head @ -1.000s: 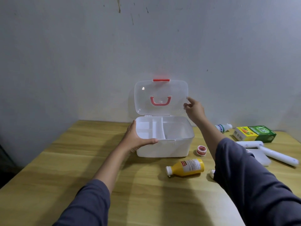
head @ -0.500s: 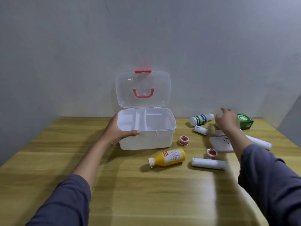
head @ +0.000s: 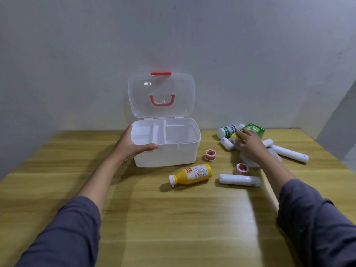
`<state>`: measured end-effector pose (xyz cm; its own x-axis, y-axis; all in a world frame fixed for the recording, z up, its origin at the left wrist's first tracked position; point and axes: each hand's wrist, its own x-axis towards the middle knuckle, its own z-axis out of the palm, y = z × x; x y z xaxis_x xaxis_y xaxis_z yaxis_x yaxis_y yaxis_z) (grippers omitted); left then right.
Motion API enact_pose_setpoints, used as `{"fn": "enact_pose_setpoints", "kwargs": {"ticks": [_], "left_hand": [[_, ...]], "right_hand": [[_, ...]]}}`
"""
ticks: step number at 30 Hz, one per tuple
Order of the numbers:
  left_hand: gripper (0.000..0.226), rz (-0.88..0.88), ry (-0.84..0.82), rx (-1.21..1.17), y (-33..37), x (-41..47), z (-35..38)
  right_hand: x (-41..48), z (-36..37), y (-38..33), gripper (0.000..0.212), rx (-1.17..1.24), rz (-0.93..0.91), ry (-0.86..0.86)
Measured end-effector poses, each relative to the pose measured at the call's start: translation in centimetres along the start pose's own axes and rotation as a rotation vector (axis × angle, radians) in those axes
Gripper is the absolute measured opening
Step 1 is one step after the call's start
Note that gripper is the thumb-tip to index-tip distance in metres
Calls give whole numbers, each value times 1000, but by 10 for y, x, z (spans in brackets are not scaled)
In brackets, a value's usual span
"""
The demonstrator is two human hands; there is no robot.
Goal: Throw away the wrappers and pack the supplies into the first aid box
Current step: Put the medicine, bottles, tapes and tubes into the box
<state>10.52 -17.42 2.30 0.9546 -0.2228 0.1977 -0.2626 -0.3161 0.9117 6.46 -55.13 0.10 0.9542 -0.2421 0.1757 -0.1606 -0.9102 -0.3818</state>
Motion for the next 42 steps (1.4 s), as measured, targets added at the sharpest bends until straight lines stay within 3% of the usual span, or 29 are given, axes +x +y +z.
{"fn": "enact_pose_setpoints", "kwargs": {"ticks": [5,8,10,16,21,25,31,35,39,42], "left_hand": [[108,-3,-8,-8,0,0,-1],[102,1,-1,-20,2,-1,0],[104,5,-5,-35,2,-2,0],[94,1,5,-23,2,-3,0],[106,-14,-7,-26,0,-2,-2],[107,-16,-6,-9,1,-3,-2],[106,-32,10,10,2,-4,-2],[104,-30,22,8,3,-5,-2],[87,-4,48,8,2,-3,0],[82,4,56,25,1,-3,1]], "right_hand": [[-20,-8,-6,45,172,-55,-103],[-29,-7,-10,37,251,-44,36],[-27,-1,-16,47,246,52,111],[-9,17,-40,77,122,371,87],[-6,21,-44,76,183,427,128],[-11,16,-40,63,243,432,184],[-26,-6,-40,36,452,351,368],[-39,-31,-58,40,522,173,475],[-37,-46,-87,57,485,-81,405],[-33,-46,-112,58,471,-201,246]]}}
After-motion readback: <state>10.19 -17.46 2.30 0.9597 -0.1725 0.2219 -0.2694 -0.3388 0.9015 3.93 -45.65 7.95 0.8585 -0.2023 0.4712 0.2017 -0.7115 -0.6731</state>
